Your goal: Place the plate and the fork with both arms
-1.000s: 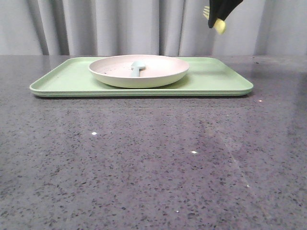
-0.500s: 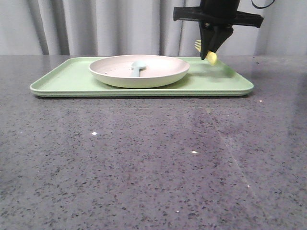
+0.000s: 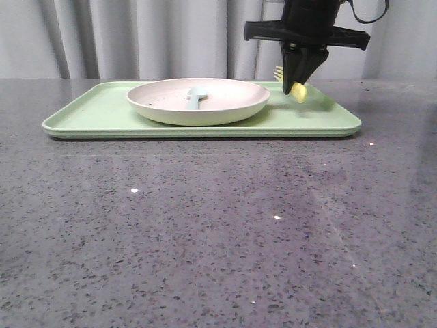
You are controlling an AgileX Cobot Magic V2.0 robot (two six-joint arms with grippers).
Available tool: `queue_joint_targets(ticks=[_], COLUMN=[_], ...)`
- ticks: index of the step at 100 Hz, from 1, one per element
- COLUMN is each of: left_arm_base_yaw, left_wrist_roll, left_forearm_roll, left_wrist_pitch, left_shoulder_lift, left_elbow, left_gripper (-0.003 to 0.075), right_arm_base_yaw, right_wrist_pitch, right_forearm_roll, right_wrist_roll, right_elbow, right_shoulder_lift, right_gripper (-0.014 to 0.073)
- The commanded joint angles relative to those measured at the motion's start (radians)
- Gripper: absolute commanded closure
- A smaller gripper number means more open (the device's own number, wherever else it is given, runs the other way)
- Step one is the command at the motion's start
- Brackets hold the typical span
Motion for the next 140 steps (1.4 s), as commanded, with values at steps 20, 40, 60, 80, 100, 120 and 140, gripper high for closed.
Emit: queue_joint_targets(ticks=[20, 40, 60, 80, 100, 120, 140], left_arm_base_yaw=[0.0, 0.0, 0.0, 0.0, 0.0, 0.0, 0.0], left_wrist_roll=[-0.007, -0.007, -0.007, -0.007, -0.007, -0.007, -0.007], left_forearm_roll=[-0.021, -0.021, -0.021, -0.021, -0.021, -0.021, -0.021], left_wrist_pitch=[-0.062, -0.062, -0.062, -0.062, -0.074, -0.108, -0.122], left_shoulder_lift=[0.001, 0.001, 0.001, 0.001, 0.001, 0.001, 0.001], left_elbow=[-0.027, -0.027, -0.027, -0.027, -0.027, -0.027, -0.027], left_gripper=[0.0408, 0.0408, 0.0408, 0.0408, 0.0408, 0.0408, 0.0408], right_arm_base_yaw=[-0.006, -0.006, -0.006, -0.006, -0.006, 0.002, 0.034], right_wrist_pitch=[0.097, 0.097, 0.097, 0.097, 0.096, 0.097, 0.097], right_forearm_roll=[-0.001, -0.001, -0.006, -0.011, -0.018, -0.024, -0.103], right_wrist_roll=[-0.013, -0.013, -0.013, -0.018, -0.037, -0.045, -0.051], right_elbow=[-0.023, -0.023, -0.026, -0.026, -0.026, -0.023, -0.023], right_shoulder_lift=[-0.066, -0.066, -0.078, -0.13, -0.19, -0.26, -0.351], right_gripper=[0.0449, 0.0364, 0.0365, 0.037, 0.0379, 0.0541, 0.0631])
